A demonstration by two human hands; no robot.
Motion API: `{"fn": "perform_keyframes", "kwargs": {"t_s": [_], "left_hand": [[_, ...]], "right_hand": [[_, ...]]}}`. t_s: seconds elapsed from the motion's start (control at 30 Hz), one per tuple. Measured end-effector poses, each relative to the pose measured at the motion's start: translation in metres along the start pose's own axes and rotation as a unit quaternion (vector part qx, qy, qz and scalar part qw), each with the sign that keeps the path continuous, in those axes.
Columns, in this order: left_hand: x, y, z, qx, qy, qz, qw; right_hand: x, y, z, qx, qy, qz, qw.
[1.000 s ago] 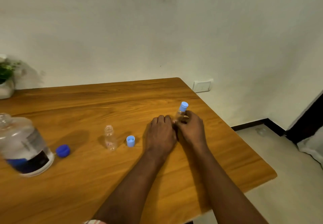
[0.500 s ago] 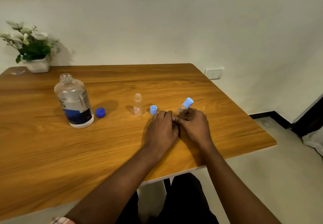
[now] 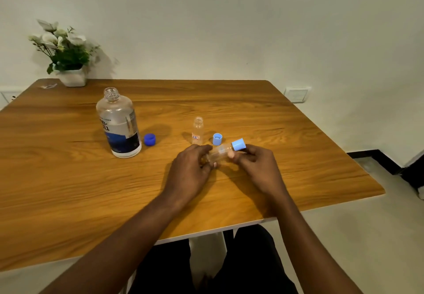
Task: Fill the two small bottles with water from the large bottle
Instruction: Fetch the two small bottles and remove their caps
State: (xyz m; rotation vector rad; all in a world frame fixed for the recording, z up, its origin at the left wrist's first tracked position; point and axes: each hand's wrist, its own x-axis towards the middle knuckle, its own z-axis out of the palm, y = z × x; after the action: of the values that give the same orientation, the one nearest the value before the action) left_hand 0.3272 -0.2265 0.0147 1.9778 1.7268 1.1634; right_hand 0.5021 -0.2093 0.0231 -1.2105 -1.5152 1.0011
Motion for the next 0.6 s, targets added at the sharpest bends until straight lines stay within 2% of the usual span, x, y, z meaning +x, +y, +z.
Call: {"fn": "perform_keyframes", "kwargs": {"t_s": [0.1,0.2,0.6], "left_hand": [[-0.001,-0.001,-0.002,-0.016,0.009,-0.007,1.000],[-0.003,0.001,-0.002,-0.025,0.007,-0.005,1.000],[-0.002,0.005,-0.003,-0.050,0.013,-0.012,0.999]], "right_hand": [[0.004,0.000,-0.009,0.036,0.057,-0.014,0.998],[0.010,0.003,-0.016,0.018,0.088,-0.024,0.996],[0.015,0.011,-0.024,-0.006,-0.019,-0.051,0.999]]}}
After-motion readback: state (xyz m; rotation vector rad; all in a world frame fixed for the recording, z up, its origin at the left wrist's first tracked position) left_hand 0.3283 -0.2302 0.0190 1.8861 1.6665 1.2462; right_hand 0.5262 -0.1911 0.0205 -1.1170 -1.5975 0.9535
